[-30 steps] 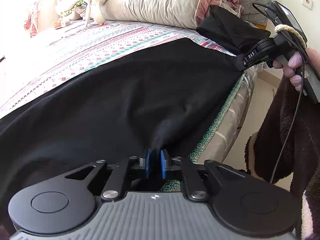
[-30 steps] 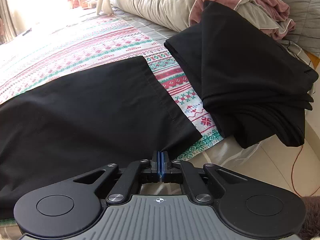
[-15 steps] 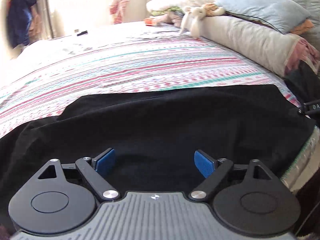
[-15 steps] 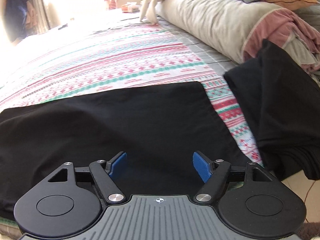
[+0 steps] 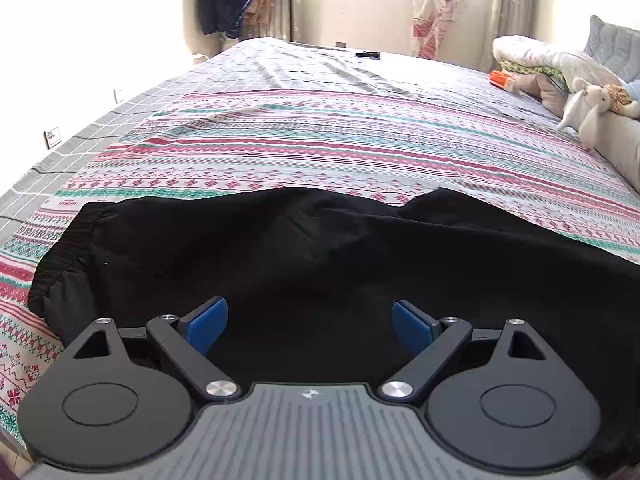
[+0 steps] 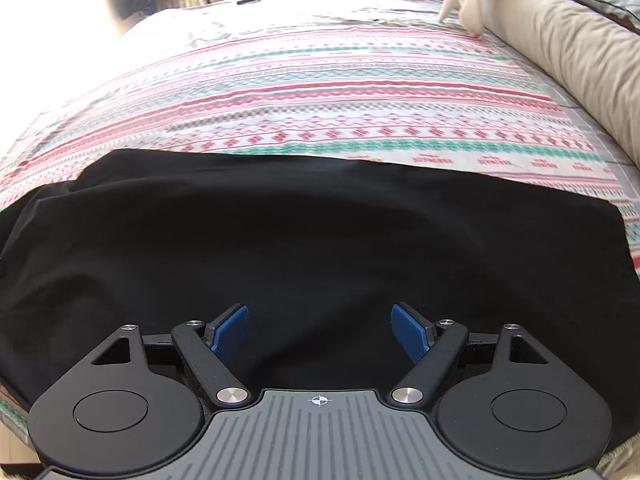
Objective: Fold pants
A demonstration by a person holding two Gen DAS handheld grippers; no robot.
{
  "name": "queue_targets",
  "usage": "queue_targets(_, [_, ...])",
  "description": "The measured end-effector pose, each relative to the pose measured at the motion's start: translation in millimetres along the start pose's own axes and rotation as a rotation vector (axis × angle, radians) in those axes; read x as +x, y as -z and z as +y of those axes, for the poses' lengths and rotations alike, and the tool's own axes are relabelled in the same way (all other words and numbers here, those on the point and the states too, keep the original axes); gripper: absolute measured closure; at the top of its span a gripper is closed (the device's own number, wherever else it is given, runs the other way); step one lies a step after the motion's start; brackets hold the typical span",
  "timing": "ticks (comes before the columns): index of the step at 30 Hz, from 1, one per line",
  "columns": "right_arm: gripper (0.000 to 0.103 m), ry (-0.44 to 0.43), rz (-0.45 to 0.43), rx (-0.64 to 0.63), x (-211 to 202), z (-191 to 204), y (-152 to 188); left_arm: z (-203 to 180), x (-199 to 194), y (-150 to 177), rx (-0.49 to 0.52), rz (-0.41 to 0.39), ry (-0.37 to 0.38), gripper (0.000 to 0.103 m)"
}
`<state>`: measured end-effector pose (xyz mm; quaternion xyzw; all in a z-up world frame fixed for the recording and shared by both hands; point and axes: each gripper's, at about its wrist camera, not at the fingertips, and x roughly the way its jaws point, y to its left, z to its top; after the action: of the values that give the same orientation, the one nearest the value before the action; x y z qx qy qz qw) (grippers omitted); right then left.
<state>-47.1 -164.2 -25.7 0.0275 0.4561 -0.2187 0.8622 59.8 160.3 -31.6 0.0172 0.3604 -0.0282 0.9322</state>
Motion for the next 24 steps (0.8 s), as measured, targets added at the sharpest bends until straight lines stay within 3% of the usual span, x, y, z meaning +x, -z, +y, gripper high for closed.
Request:
queue_targets(7, [0.023,-0.109,-0.126,-0.187,16,57,-49,-1,11,-11,0.011,-0.051,0.061,0.005])
queue_targets(9, [0.023,-0.177,-0.145,-0.231,24,72,-65,-2,18,-17,0.029,-0.068,0.096,0.007])
queue_targets(14, [0.025,-0.319,-0.104,-0.214,56,100,-103,-9,30,-21,0.081,-0.152,0.14,0.007])
queue_targets(18, [0.025,-0.368,-0.083,-0.198,85,114,-125,-9,44,-25,0.081,-0.142,0.165,0.008])
queue_targets(24, [0.026,-0.435,-0.053,-0.211,123,134,-137,-4,59,-6,0.093,-0.096,0.172,0.008])
